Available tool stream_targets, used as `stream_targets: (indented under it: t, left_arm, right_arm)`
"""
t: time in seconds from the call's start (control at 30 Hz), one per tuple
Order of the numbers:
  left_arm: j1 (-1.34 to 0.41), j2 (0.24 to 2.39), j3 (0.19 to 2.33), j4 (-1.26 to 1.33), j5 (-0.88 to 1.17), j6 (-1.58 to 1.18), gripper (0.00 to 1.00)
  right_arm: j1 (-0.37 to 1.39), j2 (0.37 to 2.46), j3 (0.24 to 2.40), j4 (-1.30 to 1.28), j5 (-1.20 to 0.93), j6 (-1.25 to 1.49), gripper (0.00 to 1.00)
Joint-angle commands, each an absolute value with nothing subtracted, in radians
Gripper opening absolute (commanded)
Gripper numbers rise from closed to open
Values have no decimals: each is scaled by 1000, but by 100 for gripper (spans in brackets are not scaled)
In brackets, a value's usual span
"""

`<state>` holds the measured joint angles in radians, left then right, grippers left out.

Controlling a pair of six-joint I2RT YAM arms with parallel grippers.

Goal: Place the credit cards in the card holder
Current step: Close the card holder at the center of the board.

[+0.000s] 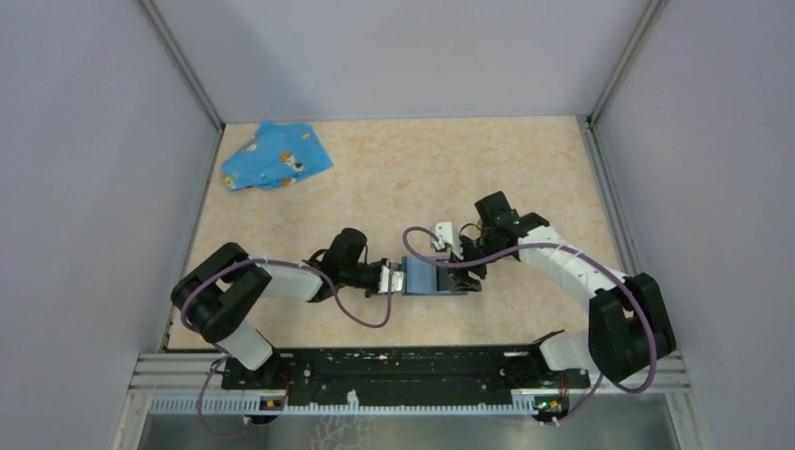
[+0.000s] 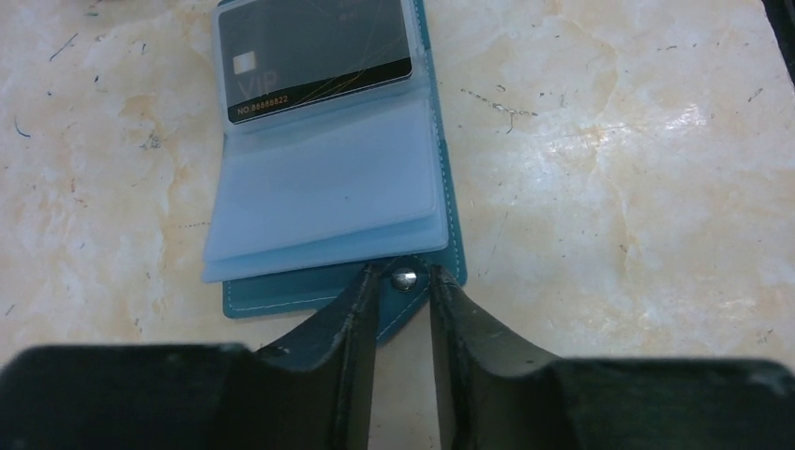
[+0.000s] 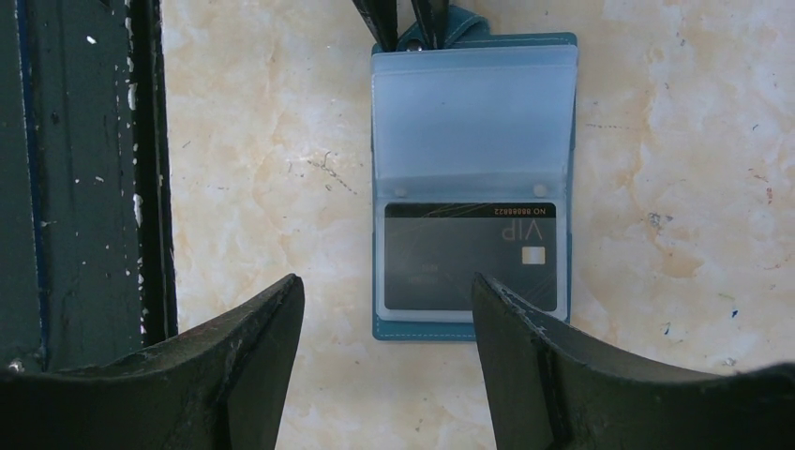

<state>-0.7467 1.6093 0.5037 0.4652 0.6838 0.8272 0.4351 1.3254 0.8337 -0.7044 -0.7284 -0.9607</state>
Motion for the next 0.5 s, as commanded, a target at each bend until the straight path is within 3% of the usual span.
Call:
stream_targets:
  t: [0.0, 0.2, 0.47]
  left_arm:
    - [-753, 1638, 528, 377, 714, 859, 28]
    - [-753, 1589, 518, 374, 712, 815, 12]
    - [-753, 1483, 453, 425, 720, 706, 4]
  right_arm:
    - [422, 1290, 865, -707, -764, -974, 66]
    - [403, 1291, 861, -679, -736, -933, 66]
    - [379, 1288, 853, -644, -737, -890, 66]
